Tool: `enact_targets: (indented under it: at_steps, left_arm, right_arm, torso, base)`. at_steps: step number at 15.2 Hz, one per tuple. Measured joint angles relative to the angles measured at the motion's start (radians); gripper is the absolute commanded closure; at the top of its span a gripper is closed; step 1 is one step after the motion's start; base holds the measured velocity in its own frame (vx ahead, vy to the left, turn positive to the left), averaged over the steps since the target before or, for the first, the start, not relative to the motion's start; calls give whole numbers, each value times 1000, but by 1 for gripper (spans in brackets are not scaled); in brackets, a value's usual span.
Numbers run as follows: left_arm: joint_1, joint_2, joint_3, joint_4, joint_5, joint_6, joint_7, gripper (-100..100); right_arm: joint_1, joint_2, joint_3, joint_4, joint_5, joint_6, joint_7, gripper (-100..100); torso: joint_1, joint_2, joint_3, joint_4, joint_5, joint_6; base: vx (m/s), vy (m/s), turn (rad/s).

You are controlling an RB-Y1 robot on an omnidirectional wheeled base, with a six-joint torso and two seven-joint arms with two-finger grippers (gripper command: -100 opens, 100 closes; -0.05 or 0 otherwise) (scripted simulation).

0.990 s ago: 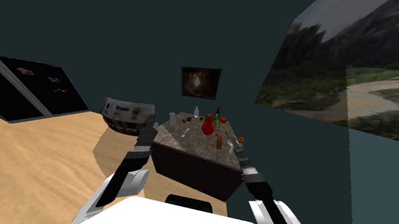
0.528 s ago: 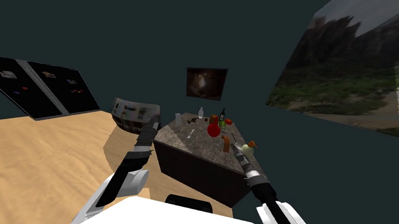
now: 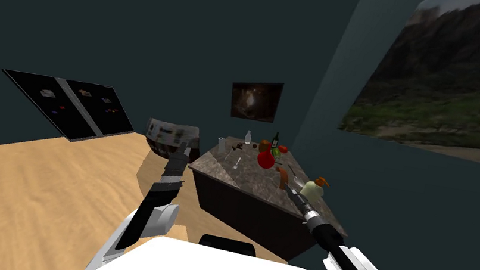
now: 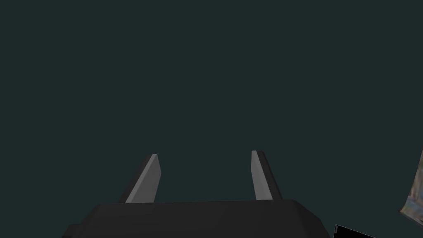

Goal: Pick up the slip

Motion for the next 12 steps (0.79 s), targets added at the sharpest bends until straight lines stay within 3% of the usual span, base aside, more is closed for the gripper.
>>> enact_targets:
  at_steps: [12]
  left_arm:
    - [0,0,0,0,0,0,0,0]
  right_arm:
    - [12,-215,-3,191,66,145,68,-100]
  torso:
    - [-1,0,0,0,0,0]
  base:
    - [38,116,94]
